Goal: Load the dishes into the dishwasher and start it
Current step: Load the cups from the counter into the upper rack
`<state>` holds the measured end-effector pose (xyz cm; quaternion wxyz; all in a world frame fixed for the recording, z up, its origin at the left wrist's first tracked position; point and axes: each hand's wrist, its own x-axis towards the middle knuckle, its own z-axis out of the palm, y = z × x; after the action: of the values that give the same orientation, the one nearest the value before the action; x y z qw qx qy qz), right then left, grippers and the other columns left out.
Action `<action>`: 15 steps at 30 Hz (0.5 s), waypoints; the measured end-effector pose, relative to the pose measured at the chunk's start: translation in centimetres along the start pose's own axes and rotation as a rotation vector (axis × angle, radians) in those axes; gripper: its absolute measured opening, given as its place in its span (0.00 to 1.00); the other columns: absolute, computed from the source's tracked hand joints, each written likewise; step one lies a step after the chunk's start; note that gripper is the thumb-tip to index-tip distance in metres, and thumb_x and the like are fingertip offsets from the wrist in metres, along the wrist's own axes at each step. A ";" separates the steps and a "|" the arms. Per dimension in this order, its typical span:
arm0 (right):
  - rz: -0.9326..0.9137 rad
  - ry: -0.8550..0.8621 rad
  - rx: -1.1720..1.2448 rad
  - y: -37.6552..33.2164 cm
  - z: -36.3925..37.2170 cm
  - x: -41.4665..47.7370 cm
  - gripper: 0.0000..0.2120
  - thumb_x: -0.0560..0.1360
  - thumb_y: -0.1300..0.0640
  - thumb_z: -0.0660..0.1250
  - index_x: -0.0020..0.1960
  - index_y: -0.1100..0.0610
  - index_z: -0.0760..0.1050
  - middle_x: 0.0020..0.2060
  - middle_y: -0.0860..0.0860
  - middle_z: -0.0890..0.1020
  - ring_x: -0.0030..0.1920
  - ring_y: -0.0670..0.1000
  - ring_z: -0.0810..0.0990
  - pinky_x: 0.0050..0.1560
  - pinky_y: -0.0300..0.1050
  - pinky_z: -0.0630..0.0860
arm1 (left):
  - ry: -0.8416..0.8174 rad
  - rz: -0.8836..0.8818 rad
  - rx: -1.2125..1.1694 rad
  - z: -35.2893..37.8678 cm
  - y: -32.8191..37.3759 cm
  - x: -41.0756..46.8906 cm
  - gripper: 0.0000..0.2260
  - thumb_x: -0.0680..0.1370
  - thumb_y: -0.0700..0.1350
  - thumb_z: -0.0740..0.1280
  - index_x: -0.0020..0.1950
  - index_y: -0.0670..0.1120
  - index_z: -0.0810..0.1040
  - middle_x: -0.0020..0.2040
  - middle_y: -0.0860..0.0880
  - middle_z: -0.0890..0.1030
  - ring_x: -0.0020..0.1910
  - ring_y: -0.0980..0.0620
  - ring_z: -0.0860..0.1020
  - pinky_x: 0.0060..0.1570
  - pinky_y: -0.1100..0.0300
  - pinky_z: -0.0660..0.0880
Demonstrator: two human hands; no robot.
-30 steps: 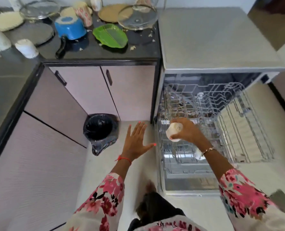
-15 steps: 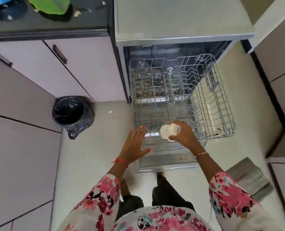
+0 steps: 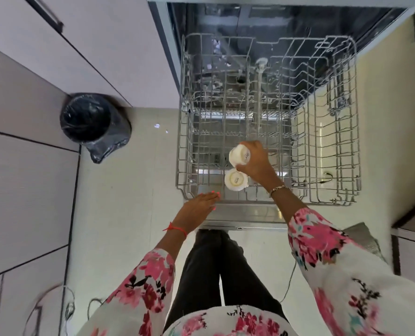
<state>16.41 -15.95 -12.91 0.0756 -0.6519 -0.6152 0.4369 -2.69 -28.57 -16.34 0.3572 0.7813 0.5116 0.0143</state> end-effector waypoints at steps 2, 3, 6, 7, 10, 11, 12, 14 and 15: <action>-0.015 -0.010 -0.016 0.3 1.0 1.0 0.32 0.65 0.65 0.74 0.67 0.60 0.67 0.61 0.60 0.67 0.62 0.59 0.69 0.63 0.46 0.66 | 0.086 0.063 0.022 0.4 -0.3 -0.1 0.17 0.74 0.34 0.67 0.63 0.41 0.76 0.61 0.43 0.78 0.58 0.45 0.78 0.57 0.53 0.74; -0.018 -0.013 -0.032 0.6 1.4 1.4 0.32 0.65 0.65 0.74 0.67 0.60 0.67 0.61 0.60 0.67 0.62 0.60 0.69 0.64 0.50 0.67 | 0.120 0.089 0.024 0.5 -0.3 -0.3 0.19 0.69 0.32 0.71 0.60 0.41 0.78 0.57 0.44 0.81 0.53 0.45 0.81 0.51 0.54 0.77; -0.030 -0.008 -0.096 1.0 2.3 2.4 0.32 0.66 0.63 0.74 0.67 0.60 0.68 0.61 0.60 0.67 0.61 0.61 0.69 0.63 0.54 0.68 | 0.145 0.063 0.022 0.8 -0.6 -0.2 0.26 0.61 0.28 0.75 0.57 0.44 0.80 0.51 0.47 0.83 0.46 0.48 0.83 0.42 0.56 0.80; -0.037 -0.016 -0.121 1.1 2.5 2.6 0.32 0.66 0.63 0.74 0.68 0.59 0.67 0.62 0.60 0.67 0.61 0.61 0.68 0.62 0.53 0.69 | 0.132 0.048 0.015 0.7 -0.6 -0.1 0.27 0.61 0.27 0.74 0.58 0.45 0.80 0.51 0.47 0.83 0.46 0.49 0.83 0.42 0.56 0.80; -0.059 -0.033 -0.209 1.4 3.0 3.1 0.31 0.68 0.63 0.73 0.69 0.58 0.67 0.64 0.59 0.66 0.62 0.62 0.67 0.60 0.53 0.69 | 0.116 0.042 0.002 0.6 -0.8 0.0 0.25 0.65 0.29 0.73 0.60 0.46 0.78 0.53 0.47 0.83 0.48 0.48 0.83 0.46 0.54 0.80; -0.057 -0.036 -0.227 1.6 3.3 3.3 0.31 0.68 0.63 0.72 0.69 0.57 0.67 0.64 0.59 0.66 0.62 0.62 0.67 0.60 0.54 0.69 | 0.113 0.045 -0.003 0.6 -0.9 0.0 0.25 0.66 0.29 0.72 0.60 0.46 0.78 0.53 0.47 0.83 0.49 0.48 0.83 0.47 0.53 0.80; -0.051 -0.037 -0.244 1.7 3.5 3.5 0.31 0.68 0.62 0.73 0.69 0.56 0.66 0.64 0.59 0.66 0.62 0.62 0.68 0.60 0.55 0.70 | 0.114 0.049 -0.005 0.6 -1.0 0.0 0.25 0.66 0.30 0.73 0.61 0.46 0.78 0.53 0.46 0.83 0.48 0.47 0.83 0.47 0.53 0.80; -0.038 -0.031 -0.284 1.8 3.8 3.6 0.32 0.68 0.61 0.73 0.69 0.55 0.66 0.64 0.58 0.67 0.61 0.63 0.69 0.59 0.57 0.72 | 0.126 0.056 -0.006 0.5 -0.7 -0.2 0.26 0.64 0.29 0.74 0.60 0.45 0.78 0.52 0.46 0.83 0.47 0.48 0.83 0.46 0.54 0.79; -0.024 -0.026 -0.301 1.9 4.0 3.8 0.32 0.68 0.60 0.73 0.69 0.54 0.66 0.64 0.58 0.67 0.61 0.63 0.69 0.57 0.58 0.73 | 0.131 0.059 -0.007 0.5 -0.7 -0.2 0.26 0.64 0.29 0.75 0.59 0.45 0.79 0.52 0.46 0.83 0.46 0.48 0.83 0.46 0.54 0.79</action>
<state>14.66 -14.86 -18.37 -0.0260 -0.6426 -0.6825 0.3472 -3.10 -28.82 -17.03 0.3252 0.7922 0.5106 0.0775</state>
